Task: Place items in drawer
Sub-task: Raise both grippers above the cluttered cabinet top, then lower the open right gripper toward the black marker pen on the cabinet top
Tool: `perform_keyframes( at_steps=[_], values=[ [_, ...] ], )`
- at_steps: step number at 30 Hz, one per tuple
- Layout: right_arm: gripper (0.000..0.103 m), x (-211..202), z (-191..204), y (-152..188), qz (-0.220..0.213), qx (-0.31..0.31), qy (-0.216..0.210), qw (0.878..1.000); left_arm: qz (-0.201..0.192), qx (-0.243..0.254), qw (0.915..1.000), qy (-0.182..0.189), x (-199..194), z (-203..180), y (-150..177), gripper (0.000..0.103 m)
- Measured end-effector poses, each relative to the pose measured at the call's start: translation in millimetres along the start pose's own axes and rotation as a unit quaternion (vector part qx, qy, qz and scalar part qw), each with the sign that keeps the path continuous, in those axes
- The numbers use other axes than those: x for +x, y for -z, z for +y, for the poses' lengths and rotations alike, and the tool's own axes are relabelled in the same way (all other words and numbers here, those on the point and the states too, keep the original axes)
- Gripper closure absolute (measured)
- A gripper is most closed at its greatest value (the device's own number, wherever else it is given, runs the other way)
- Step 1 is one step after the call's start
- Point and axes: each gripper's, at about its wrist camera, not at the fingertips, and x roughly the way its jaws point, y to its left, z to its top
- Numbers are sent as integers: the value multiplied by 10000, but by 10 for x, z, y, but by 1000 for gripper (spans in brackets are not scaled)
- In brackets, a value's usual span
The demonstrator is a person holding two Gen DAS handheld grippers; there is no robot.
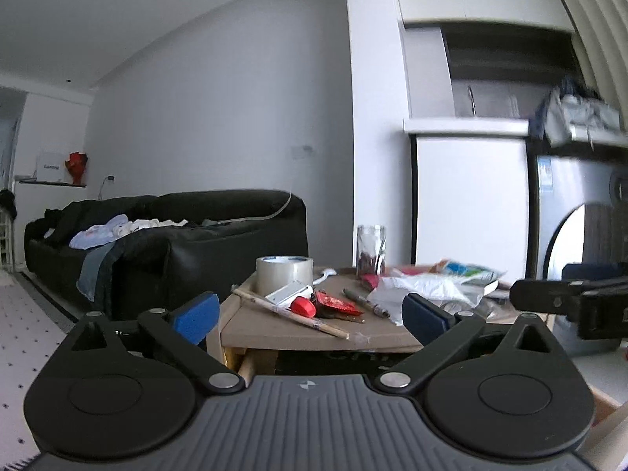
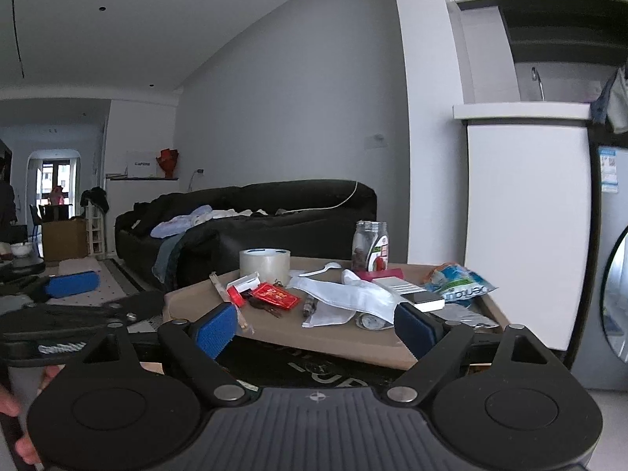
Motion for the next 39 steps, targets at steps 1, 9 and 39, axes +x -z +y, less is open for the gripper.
perform_keyframes(
  at_steps=[1,9,39],
  values=[
    [12,19,-9,-14,11,43,-37,10000,74,30,10000,1,49,-9,-17,1],
    [13,211,45,-176,88,-209,-180,9996,511,-174,9985,113,263,-5,121,0],
    [37,2072,-139,-728,1817,675,-788,9779,565,-403,9975,108,271,33,211,0]
  ],
)
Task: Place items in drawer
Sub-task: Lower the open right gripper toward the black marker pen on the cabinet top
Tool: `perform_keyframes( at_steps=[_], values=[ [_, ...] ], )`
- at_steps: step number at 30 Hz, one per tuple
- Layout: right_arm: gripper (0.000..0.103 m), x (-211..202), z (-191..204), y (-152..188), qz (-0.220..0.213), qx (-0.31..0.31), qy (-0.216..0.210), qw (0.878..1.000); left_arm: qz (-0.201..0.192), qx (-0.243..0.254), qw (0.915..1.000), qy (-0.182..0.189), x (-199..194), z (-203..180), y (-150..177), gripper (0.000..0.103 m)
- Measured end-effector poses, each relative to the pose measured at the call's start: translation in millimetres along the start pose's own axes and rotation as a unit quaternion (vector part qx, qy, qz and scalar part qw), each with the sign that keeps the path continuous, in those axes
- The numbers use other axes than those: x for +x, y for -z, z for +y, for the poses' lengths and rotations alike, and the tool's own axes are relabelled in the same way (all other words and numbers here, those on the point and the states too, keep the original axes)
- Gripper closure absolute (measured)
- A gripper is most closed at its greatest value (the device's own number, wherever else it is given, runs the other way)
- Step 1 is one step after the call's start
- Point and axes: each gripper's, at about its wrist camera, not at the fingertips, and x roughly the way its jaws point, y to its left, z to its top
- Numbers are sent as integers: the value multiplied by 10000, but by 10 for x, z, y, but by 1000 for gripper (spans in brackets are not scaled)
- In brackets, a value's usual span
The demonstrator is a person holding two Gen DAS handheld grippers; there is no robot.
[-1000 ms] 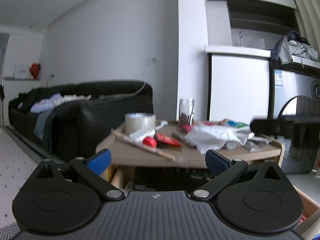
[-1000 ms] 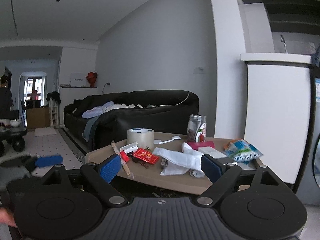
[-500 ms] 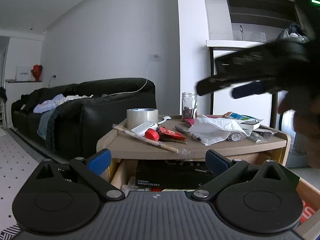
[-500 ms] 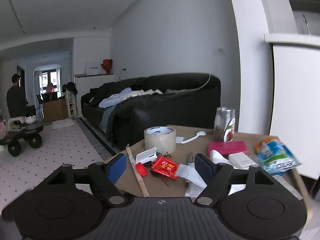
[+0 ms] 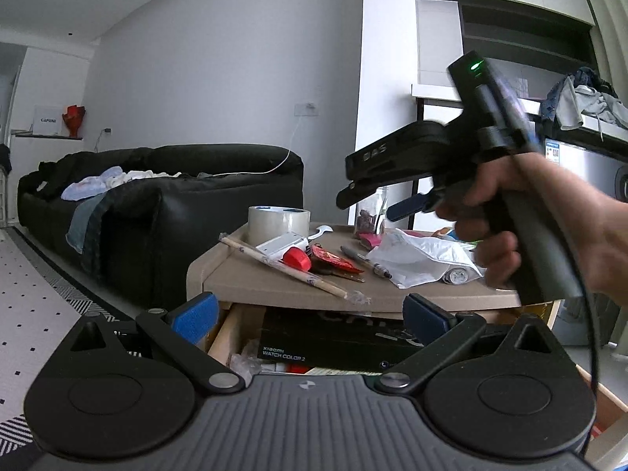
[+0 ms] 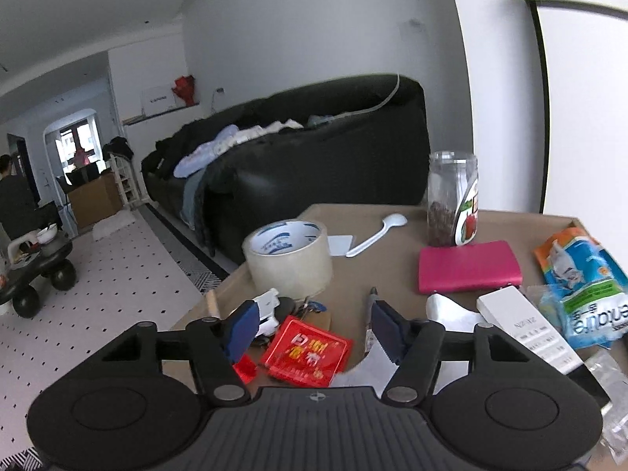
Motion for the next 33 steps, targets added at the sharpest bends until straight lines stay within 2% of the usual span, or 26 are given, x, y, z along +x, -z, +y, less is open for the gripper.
perform_keyframes(
  at_steps=[6,11,17,24,33],
  values=[
    [40,207,-48,-16,208,105,119,9997,97,-245,9996,74,23,61,-14,0],
    [49,324,-85,26,407,1,84,9991,110,-145,9998,78,19,35,-9,0],
    [51,411,-189,63,341,-11,112,9994,112,-125,9998,82,12,26,-6,0],
    [60,476,-279,66,351,199,-52,9992,40,-101,9999,1,-16,-3,12,0],
    [69,551,-336,120,404,253,6,9989,61,-65,9999,58,-17,-5,19,0]
  ],
)
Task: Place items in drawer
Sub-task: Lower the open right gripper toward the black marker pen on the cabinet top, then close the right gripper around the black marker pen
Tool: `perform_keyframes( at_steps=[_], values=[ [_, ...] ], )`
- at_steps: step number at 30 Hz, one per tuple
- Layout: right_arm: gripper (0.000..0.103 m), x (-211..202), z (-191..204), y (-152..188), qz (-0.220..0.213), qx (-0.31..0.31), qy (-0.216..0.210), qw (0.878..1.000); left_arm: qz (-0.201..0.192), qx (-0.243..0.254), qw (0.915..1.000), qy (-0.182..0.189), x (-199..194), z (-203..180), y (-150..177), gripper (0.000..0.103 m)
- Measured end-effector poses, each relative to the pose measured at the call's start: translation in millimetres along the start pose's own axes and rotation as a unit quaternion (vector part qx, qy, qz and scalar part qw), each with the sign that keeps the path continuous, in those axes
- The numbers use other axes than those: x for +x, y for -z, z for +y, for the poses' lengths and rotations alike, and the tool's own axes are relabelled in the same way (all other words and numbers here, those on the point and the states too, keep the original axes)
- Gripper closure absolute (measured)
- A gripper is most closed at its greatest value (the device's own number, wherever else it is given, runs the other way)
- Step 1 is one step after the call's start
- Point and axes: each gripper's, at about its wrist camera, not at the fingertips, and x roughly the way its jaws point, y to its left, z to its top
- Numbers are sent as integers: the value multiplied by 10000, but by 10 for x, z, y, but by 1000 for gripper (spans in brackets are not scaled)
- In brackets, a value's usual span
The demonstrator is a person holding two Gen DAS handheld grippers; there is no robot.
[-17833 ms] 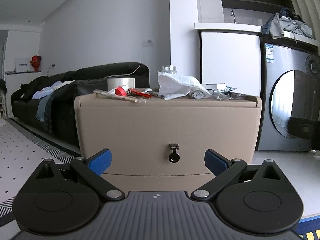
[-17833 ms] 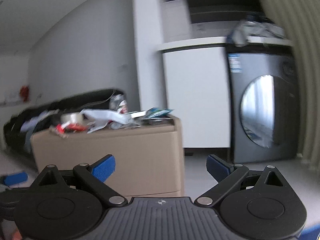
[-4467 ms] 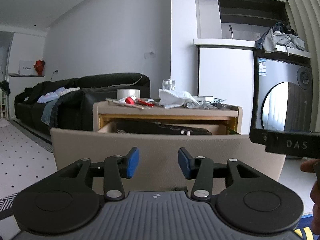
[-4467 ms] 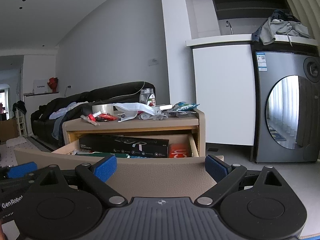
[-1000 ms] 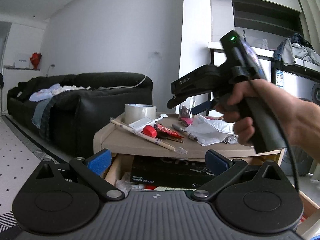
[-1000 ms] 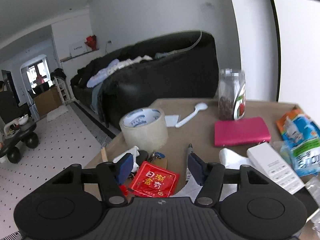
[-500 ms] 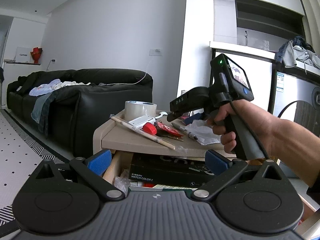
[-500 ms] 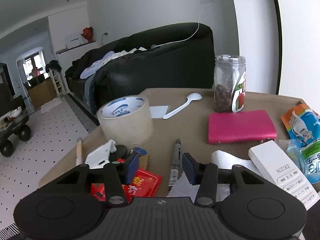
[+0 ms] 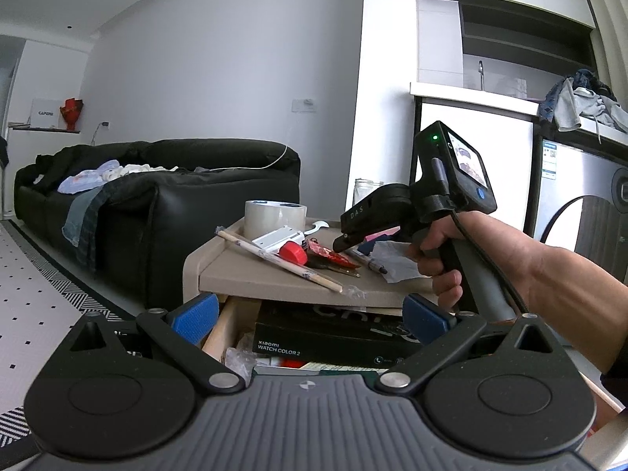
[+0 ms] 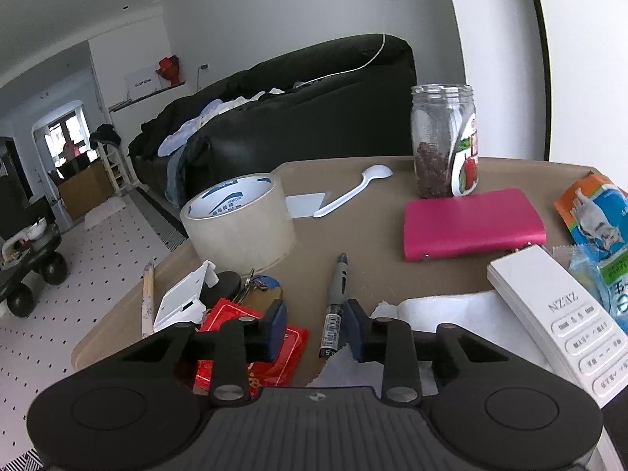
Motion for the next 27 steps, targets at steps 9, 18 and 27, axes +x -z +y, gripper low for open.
perform_keyframes(
  at_steps=[9,18,27],
  values=[
    [83,24,31,38,-66,-139,105,9998,-21,8,10000,18,2,9,1,0],
    [92,-33,0,30,-250,-16,44,9997,-43,38,10000,-22,2,-14,16,0],
    [92,-177,100,14,-633,-68,-160,9978,-50,69,10000,-47,14,-19,31,0]
  ],
)
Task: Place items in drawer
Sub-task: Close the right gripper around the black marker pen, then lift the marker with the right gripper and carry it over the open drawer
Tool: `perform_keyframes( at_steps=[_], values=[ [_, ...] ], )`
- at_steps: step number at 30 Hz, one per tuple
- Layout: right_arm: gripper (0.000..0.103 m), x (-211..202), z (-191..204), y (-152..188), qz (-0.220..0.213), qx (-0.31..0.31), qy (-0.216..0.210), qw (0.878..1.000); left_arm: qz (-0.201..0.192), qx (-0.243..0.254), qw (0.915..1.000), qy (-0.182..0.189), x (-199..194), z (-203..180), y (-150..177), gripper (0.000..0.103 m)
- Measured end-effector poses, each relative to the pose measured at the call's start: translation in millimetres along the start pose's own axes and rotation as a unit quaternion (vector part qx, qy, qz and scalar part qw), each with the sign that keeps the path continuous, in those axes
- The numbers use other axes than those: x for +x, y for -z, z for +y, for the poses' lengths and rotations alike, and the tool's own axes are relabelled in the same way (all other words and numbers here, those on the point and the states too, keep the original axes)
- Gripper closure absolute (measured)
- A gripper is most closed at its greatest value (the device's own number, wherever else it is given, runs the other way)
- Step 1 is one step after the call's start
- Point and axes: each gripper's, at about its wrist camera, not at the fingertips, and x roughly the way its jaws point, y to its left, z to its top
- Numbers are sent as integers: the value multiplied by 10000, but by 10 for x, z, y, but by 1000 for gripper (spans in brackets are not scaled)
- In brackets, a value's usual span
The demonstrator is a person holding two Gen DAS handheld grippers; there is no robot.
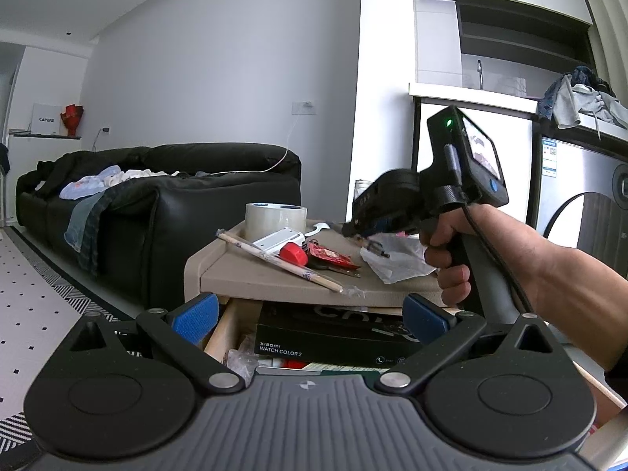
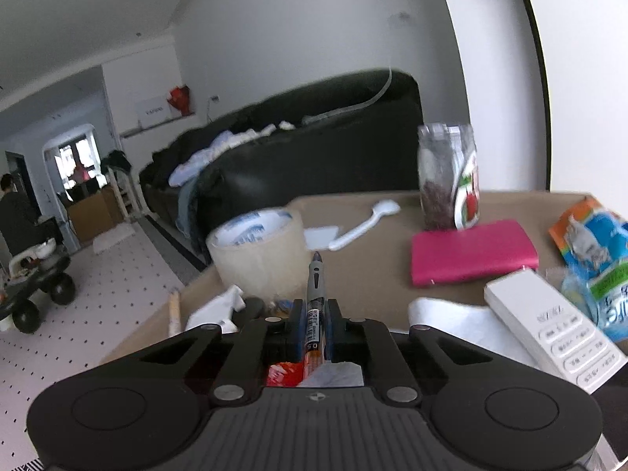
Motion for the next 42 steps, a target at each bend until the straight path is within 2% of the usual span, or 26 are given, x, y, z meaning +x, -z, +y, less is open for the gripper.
perform_keyframes(
  at_steps=[13,20,26,42],
  values=[
    [92,-212,112,-101,-601,64,-433,9972,-16,96,10000,20,-6,-20,9,0],
    [92,-211,235,-106,-533,-133,-432,9976,-43,138,9999,-20,-7,-29,10,0],
    [92,-226,296,-51,-339,-362,-190,9986,-28,222,9998,7,-6,-37,-1,0],
    [92,-1082,224,249,-469,-503,-212,9974,-109,277,9995,-125,-33,-70,12,0]
  ],
)
